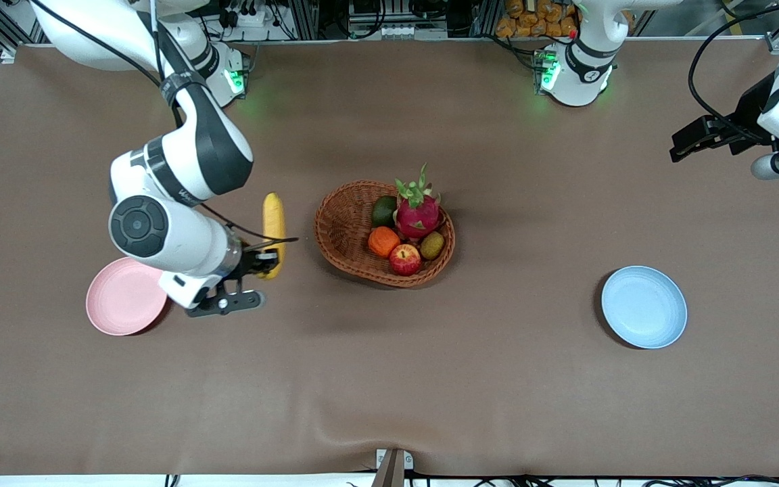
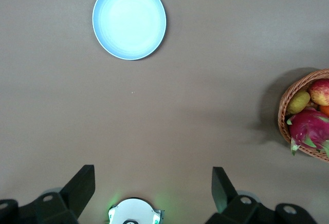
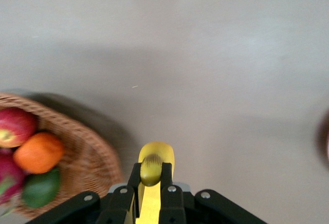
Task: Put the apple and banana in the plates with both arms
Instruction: 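Carry the banana with the right gripper over the pink plate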
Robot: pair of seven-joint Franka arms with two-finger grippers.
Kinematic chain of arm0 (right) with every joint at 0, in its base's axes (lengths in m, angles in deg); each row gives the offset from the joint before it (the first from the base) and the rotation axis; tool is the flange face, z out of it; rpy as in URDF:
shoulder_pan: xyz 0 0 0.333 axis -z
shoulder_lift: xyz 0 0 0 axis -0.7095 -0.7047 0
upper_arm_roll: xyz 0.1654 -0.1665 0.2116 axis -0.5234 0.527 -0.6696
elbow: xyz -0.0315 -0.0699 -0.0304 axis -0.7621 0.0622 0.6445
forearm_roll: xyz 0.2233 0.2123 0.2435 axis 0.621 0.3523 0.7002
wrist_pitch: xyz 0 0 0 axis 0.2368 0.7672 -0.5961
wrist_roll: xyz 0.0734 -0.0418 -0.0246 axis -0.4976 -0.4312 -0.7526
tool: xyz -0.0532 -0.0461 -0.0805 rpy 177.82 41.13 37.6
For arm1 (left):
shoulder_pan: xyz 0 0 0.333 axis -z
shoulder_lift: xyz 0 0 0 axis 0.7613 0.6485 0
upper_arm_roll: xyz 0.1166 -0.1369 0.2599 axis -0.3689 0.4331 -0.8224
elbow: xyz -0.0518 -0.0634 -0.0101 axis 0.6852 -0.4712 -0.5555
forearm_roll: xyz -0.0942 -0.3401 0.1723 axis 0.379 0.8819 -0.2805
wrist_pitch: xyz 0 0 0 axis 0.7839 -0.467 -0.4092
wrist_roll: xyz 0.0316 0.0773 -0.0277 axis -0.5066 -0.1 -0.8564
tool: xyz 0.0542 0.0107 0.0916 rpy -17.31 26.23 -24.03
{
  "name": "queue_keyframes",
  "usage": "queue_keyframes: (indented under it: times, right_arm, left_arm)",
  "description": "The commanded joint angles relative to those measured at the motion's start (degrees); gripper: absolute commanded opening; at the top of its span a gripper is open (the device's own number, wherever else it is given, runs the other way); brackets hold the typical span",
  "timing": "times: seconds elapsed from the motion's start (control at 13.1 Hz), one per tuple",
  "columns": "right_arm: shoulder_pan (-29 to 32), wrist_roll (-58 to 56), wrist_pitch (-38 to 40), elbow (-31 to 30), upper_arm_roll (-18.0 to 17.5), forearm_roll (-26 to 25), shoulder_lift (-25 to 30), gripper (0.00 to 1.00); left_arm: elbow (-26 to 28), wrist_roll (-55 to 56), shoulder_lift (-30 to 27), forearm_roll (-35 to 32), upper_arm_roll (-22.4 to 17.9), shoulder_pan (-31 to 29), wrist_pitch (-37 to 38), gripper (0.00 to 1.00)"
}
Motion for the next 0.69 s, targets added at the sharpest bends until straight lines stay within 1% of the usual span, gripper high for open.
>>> queue_keyframes:
  times: [0.0, 0.15, 0.31, 0.54, 0.61]
  right_arm:
    - [0.84, -1.78, 1.06, 0.37, 0.25, -5.33, 0.99, 0.0]
    - [0.93, -4.66, 1.32, 0.37, 1.92, -8.76, 0.99, 0.0]
    - [1.11, -6.79, 3.51, 0.37, 3.33, -11.13, 0.99, 0.0]
    - [1.63, -6.88, 5.28, 0.37, 3.34, -20.0, 0.82, 0.0]
    - [1.55, -6.36, 5.8, -0.24, 3.25, -23.68, 0.64, 0.0]
  left_arm:
    - [0.24, -1.24, -0.11, 0.93, 0.1, -0.46, 0.01, 1.0]
    - [0.32, -1.24, -0.11, 0.93, 0.01, -0.46, 0.01, 1.0]
    - [0.32, -1.24, -0.11, 0.93, 0.1, -0.46, 0.01, 1.0]
    - [0.33, -1.24, -0.11, 0.93, 0.01, -0.46, 0.01, 1.0]
    - [0.41, -1.24, -0.11, 0.93, 0.01, -0.55, -0.07, 1.0]
